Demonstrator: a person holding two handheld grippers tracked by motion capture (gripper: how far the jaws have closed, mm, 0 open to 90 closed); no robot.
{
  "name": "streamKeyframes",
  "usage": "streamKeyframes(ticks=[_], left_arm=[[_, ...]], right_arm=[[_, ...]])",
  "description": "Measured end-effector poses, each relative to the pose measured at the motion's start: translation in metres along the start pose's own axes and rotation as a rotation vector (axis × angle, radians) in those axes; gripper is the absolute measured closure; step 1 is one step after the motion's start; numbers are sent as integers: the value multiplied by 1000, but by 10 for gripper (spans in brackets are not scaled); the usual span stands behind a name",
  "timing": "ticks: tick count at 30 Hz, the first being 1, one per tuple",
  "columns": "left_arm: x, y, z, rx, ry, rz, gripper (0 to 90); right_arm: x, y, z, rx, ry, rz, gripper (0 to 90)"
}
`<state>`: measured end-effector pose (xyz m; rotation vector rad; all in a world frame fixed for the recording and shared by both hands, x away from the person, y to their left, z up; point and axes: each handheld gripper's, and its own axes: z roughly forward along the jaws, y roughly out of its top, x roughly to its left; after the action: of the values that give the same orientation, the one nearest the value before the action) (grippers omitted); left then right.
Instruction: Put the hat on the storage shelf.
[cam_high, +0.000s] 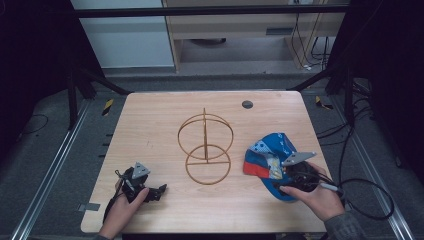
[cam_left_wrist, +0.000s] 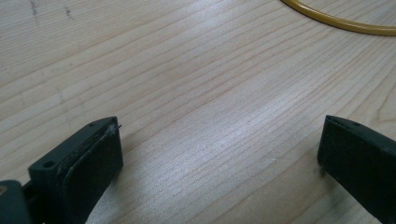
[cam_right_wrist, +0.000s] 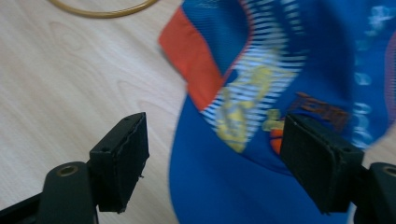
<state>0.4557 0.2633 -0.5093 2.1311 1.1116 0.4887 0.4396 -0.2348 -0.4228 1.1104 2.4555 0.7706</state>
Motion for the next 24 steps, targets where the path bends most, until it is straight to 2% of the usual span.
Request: streamKeyframes(ticks=[4, 11, 12, 15, 24], left_arm=[[0, 0, 0, 0, 0, 0, 0], [0, 0, 0, 0, 0, 0, 0], [0, 0, 0, 0, 0, 0, 0], [0, 0, 0, 0, 0, 0, 0], [0, 0, 0, 0, 0, 0, 0]], right_arm=[[-18, 9, -7, 32, -41, 23, 310], [-42, 20, -2, 92, -85, 59, 359], [-48, 24, 0, 104, -80, 76, 361], [-54, 30, 2, 106, -62, 96, 361], [-58, 36, 14, 121, -8, 109, 363]])
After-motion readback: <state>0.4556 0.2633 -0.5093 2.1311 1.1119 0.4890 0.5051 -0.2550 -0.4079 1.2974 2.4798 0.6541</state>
